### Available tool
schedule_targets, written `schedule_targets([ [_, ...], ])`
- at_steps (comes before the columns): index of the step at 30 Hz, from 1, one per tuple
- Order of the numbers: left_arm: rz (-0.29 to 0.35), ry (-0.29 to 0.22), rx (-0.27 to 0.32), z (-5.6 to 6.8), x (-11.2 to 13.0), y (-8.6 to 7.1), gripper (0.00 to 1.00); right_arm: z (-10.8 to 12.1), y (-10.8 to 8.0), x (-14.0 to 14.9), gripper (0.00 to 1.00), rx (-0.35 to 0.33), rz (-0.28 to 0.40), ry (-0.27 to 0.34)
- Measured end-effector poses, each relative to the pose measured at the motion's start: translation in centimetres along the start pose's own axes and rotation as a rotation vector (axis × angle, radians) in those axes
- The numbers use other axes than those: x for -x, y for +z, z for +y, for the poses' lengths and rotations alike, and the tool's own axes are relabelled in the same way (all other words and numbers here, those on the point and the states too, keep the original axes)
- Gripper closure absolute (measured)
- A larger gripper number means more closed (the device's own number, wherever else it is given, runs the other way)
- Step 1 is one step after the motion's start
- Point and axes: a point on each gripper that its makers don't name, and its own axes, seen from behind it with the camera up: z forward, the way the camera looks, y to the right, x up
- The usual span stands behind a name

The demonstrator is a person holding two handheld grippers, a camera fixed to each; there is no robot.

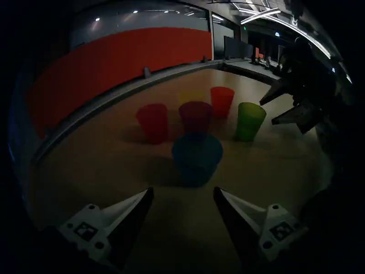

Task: Pour water

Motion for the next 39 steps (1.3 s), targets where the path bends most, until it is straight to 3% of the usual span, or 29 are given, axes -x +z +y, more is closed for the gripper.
schedule_targets([
  [6, 0.065, -0.056, -0.095, -2.0, -0.7, -1.8, 0.03, 1.7, -2.1, -1.3, 0.00, 0.070, 0.070, 0.046],
  [18, 0.194, -0.115, -0.204, -3.3, -2.0, -5.5, 0.03, 4.3, -5.3, -5.1, 0.00, 0.211, 0.236, 0.106],
  [27, 0.328, -0.148, -0.355, -6.1, -3.8, -8.2, 0.03, 6.7, -6.8, -8.1, 0.00, 0.349, 0.384, 0.135],
  [33, 0.428, -0.166, -0.438, -7.1, -4.9, -10.1, 0.03, 8.1, -7.7, -9.1, 0.00, 0.437, 0.475, 0.159],
  [39, 0.523, -0.184, -0.515, -7.9, -5.7, -12.0, 0.03, 8.7, -8.2, -9.0, 0.00, 0.478, 0.530, 0.213],
])
